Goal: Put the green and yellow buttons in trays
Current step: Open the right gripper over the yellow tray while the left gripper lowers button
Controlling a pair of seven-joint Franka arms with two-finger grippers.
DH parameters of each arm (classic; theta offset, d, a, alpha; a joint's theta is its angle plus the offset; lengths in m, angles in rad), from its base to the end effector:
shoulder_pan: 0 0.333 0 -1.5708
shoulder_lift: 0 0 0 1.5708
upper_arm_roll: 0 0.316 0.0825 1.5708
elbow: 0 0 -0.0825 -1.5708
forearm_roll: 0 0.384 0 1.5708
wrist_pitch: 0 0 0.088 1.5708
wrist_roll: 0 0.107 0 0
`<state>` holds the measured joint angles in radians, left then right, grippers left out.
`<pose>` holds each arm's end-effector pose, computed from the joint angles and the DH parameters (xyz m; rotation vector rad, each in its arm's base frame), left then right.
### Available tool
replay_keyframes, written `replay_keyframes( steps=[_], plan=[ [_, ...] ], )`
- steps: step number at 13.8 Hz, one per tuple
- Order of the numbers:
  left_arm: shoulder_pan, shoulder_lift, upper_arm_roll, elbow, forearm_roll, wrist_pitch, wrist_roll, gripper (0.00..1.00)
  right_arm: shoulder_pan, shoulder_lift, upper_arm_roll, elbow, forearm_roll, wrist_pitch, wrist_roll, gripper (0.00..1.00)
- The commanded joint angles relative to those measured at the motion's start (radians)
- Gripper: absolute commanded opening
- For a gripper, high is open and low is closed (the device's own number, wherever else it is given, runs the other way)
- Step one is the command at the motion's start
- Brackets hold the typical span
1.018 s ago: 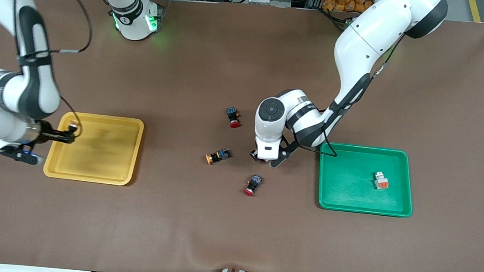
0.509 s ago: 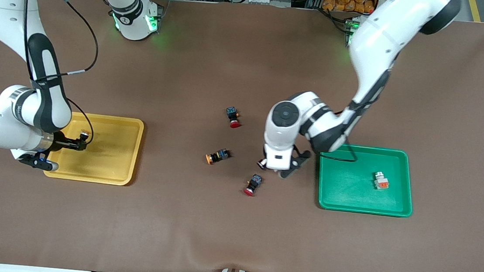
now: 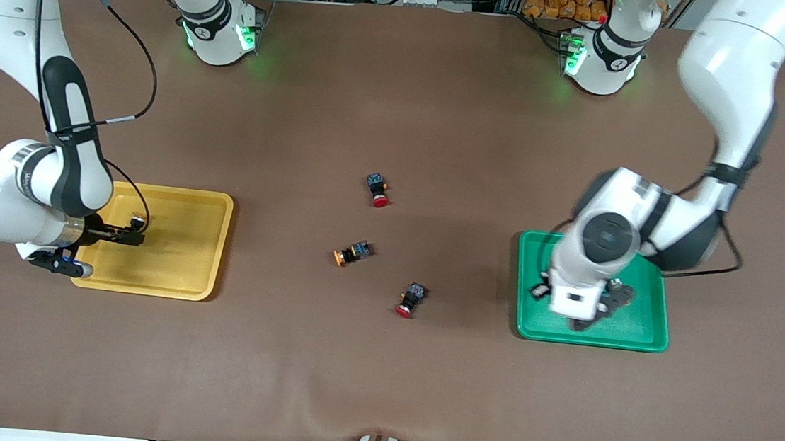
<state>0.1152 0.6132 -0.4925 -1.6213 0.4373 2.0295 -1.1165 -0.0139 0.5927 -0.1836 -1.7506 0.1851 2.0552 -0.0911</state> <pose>0.6476 -0.1862 0.2880 -2.8661 -0.8540 0.0270 0.6240 -0.1069 0.2177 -3.0162 0.3011 0.4036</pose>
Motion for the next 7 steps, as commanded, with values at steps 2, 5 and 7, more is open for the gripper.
replay_keyframes(
  steps=[2,5,7],
  plan=[
    [0.118,-0.006,-0.015,-0.077,-0.002,0.073,0.157,0.0,0.005,-0.033,0.006,0.066,0.066,-0.154,0.042,1.0],
    [0.213,0.014,-0.014,-0.147,0.032,0.253,0.289,0.0,0.031,-0.065,0.006,0.066,0.128,-0.208,0.063,1.0],
    [0.224,0.034,-0.014,-0.147,0.046,0.281,0.307,0.0,0.064,-0.088,0.006,0.066,0.132,-0.233,0.169,1.0]
  ],
)
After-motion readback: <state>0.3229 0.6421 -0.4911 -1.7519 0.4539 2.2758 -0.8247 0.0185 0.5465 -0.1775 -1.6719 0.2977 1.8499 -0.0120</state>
